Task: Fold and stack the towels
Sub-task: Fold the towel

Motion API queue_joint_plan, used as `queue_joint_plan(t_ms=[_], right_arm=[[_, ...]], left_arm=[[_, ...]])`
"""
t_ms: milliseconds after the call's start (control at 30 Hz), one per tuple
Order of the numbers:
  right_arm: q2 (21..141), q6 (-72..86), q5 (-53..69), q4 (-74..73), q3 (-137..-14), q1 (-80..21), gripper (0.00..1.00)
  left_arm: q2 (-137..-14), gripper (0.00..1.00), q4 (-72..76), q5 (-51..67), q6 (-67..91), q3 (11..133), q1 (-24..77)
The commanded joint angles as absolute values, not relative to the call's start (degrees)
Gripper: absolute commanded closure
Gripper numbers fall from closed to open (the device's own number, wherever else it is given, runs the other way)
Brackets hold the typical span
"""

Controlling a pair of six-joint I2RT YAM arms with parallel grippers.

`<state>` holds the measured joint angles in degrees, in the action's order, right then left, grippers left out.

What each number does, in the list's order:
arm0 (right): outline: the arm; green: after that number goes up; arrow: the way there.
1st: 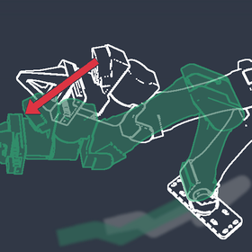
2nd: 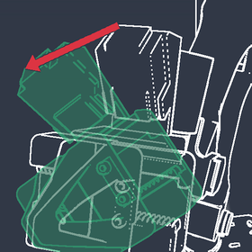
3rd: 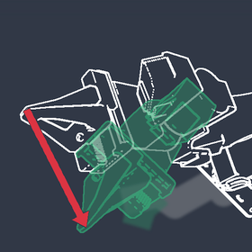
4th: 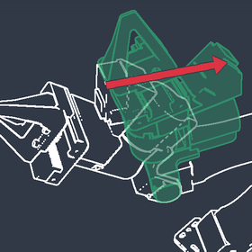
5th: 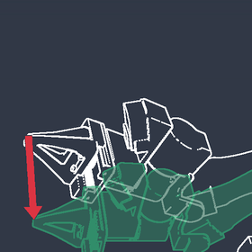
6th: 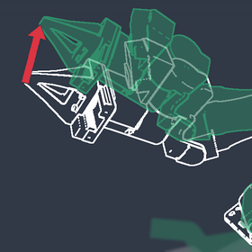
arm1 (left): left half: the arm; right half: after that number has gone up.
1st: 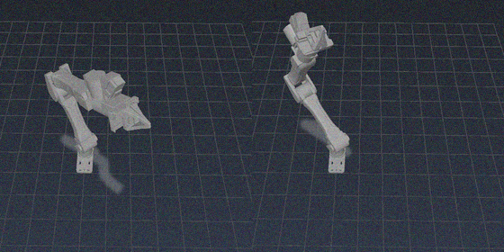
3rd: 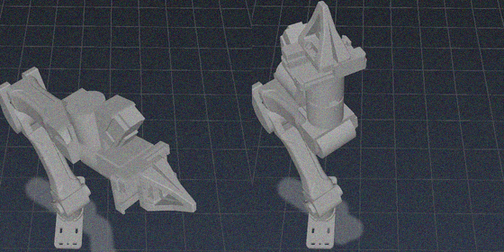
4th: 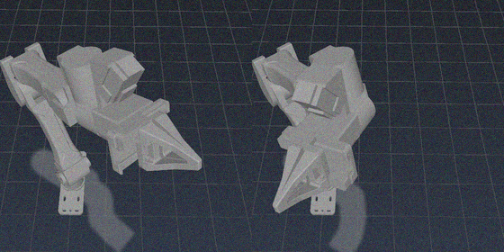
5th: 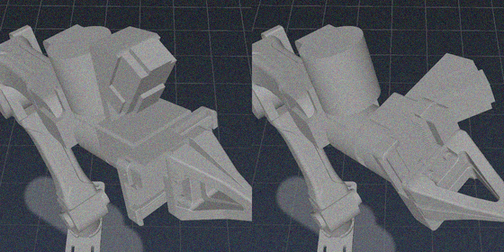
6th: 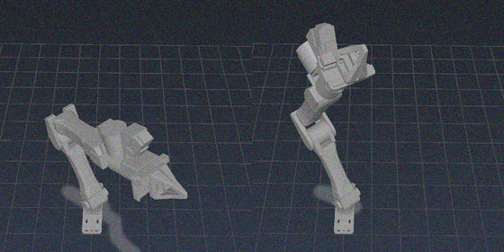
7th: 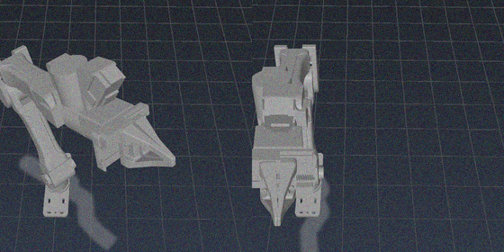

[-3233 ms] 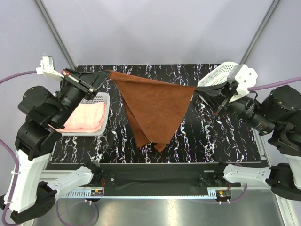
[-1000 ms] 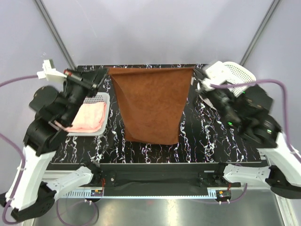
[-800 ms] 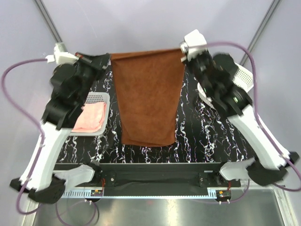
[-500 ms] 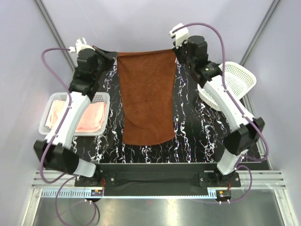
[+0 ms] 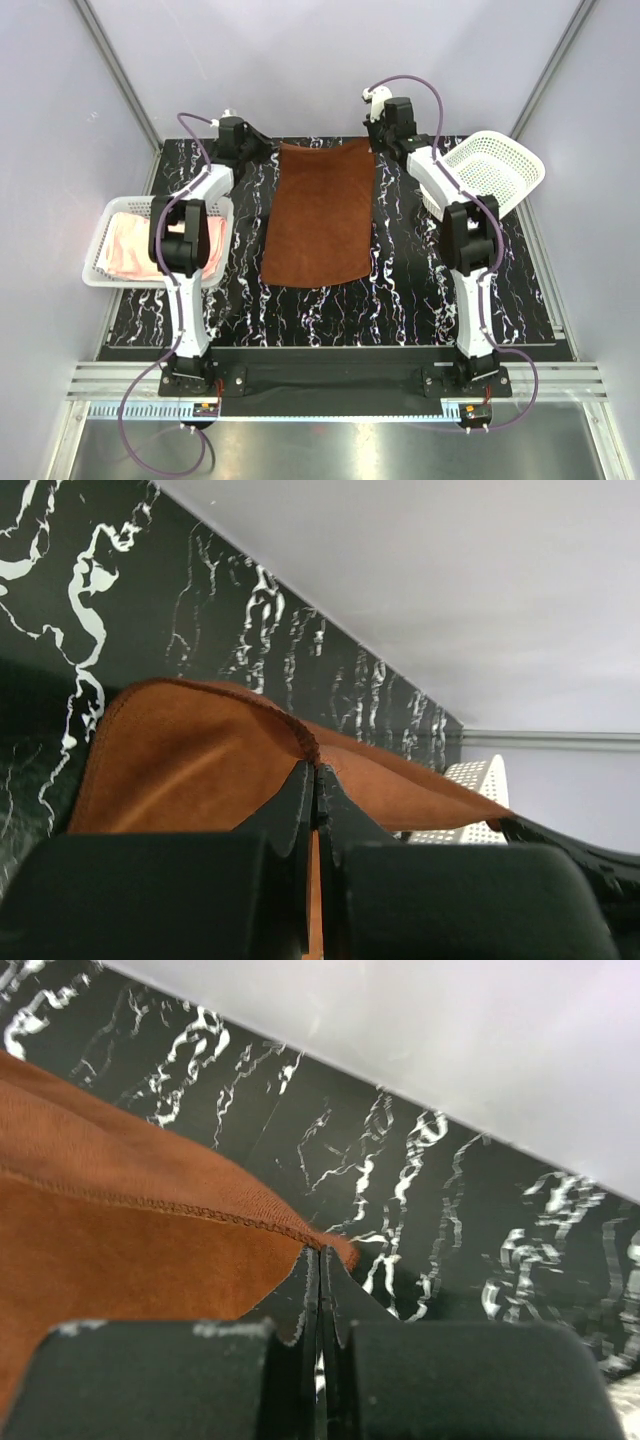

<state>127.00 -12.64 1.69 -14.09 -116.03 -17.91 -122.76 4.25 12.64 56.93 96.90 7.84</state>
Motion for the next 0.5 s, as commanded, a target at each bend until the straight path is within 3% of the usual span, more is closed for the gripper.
queue_joint_plan(t_ms=[0, 300, 467], right_arm=[[129.9, -9.8, 4.5, -13.8, -123.0, -17.2, 1.0], [127.3, -10.9, 3.7, -17.6, -119.9, -17.1, 1.0], [124.6, -11.7, 4.3, -23.6, -118.7, -17.0, 1.0]], left_arm=[[-123.4, 1.0, 9.8, 16.9, 54.6, 103.0, 7.3], [-122.7, 1.0, -4.6, 19.2, 50.9, 106.4, 6.3], [-117.1, 1.0, -6.4, 16.5, 44.7, 100.3, 6.2]])
